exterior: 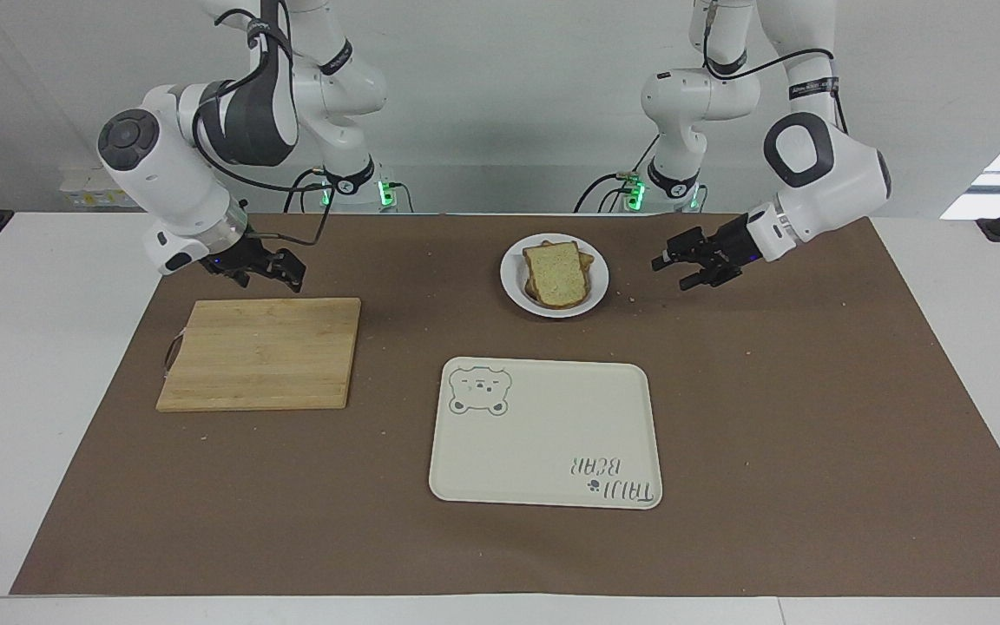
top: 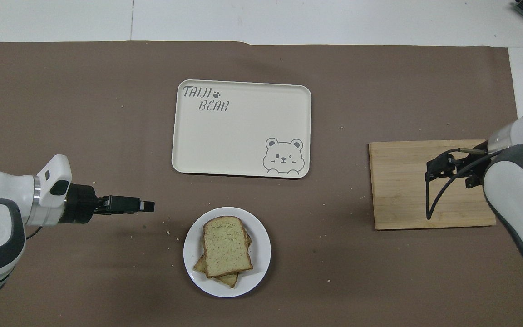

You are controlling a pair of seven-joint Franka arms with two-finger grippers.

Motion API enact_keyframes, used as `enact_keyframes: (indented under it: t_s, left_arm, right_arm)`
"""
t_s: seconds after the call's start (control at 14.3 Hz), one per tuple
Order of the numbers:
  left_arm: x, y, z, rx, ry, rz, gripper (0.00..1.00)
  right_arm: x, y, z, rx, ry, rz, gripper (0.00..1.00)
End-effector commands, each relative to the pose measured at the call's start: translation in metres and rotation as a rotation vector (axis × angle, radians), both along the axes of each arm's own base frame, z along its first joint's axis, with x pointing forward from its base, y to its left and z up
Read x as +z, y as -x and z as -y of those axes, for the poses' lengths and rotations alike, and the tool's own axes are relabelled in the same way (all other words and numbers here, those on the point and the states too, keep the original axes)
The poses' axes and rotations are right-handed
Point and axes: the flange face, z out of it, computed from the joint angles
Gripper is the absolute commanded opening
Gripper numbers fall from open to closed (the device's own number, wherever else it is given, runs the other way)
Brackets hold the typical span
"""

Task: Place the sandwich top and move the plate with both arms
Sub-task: 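Withdraw the right gripper while the left gripper reaches toward the plate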

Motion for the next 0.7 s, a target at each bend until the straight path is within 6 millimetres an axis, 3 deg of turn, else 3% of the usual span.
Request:
enact_keyframes:
  t_s: [0.0,0.07,0.21,0.28,0.35,0.63]
  left_arm:
    - [-0.036,0.026,0.002,-0.013,0.037,0.016,0.78]
    - [-0.044,0.028,0.012,-0.026,0.045,0.015,0.73]
    - [-0.059,0.030,0.031,-0.010,0.033,0.021,0.70]
    - [-0.069,0.034,0.046,-0.020,0.034,0.014,0.61]
    - [-0.074,0.040,0.056,-0.038,0.024,0.013,0.58]
    - [-0.099,0.053,0.066,-0.085,0.014,-0.022,0.52]
  right_arm:
    - [0.010,-0.002,0.014,0.000,0.019,0.016,1.00]
    - [0.017,-0.002,0.015,-0.002,0.019,0.030,1.00]
    - [0.048,-0.006,0.016,0.000,0.023,0.077,1.00]
    - [0.064,-0.008,0.013,0.005,0.024,0.099,1.00]
    - [0.083,-0.008,0.011,0.008,0.025,0.128,1.00]
    - [0.138,-0.001,0.006,0.019,0.028,0.215,1.00]
